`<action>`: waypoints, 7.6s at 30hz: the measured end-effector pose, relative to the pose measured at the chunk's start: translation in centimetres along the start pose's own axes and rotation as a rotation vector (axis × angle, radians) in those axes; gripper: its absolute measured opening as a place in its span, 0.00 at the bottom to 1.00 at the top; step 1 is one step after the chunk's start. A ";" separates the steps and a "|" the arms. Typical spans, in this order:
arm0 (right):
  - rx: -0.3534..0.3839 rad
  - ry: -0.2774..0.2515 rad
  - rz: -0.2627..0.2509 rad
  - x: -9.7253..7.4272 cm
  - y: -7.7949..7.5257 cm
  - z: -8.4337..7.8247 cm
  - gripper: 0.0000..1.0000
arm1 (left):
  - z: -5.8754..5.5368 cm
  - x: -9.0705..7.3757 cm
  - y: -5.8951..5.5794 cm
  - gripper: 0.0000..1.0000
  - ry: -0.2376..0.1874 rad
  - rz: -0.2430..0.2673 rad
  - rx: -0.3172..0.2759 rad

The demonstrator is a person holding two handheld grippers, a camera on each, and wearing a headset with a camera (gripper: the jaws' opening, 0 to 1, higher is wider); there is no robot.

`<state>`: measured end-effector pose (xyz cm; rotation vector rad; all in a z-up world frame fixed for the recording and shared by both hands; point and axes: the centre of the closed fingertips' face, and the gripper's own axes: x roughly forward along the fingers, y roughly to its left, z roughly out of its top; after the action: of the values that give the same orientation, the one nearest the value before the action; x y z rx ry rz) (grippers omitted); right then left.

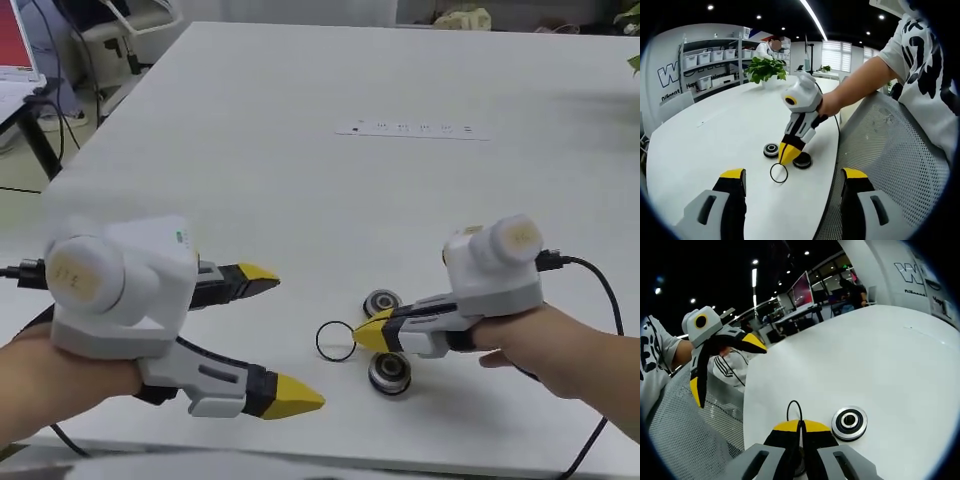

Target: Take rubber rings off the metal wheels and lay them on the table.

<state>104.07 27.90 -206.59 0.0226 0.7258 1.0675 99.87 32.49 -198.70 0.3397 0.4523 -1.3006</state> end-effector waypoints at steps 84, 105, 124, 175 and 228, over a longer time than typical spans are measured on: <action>-0.150 0.027 -0.014 -6.3 0.7 -4.2 0.21 | 0.9 6.2 -0.7 0.57 0.065 -0.146 0.018; -0.205 0.081 0.019 -4.8 1.1 -5.1 0.16 | -0.6 8.5 -1.5 0.42 0.115 -0.197 0.014; -0.214 0.074 0.017 -4.5 1.2 -5.2 0.13 | -1.0 10.5 -2.4 0.28 0.121 -0.240 -0.057; -0.046 0.044 -0.014 -5.0 0.5 -5.0 0.00 | -2.1 11.2 -2.1 0.07 0.141 -0.162 0.192; 0.085 -0.083 0.072 -4.7 3.1 -2.7 0.00 | -2.1 11.3 -2.0 0.07 0.154 -0.151 0.192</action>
<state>98.87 24.78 -205.07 0.1657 0.6988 1.0972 99.90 23.47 -206.14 0.5789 0.4912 -1.4757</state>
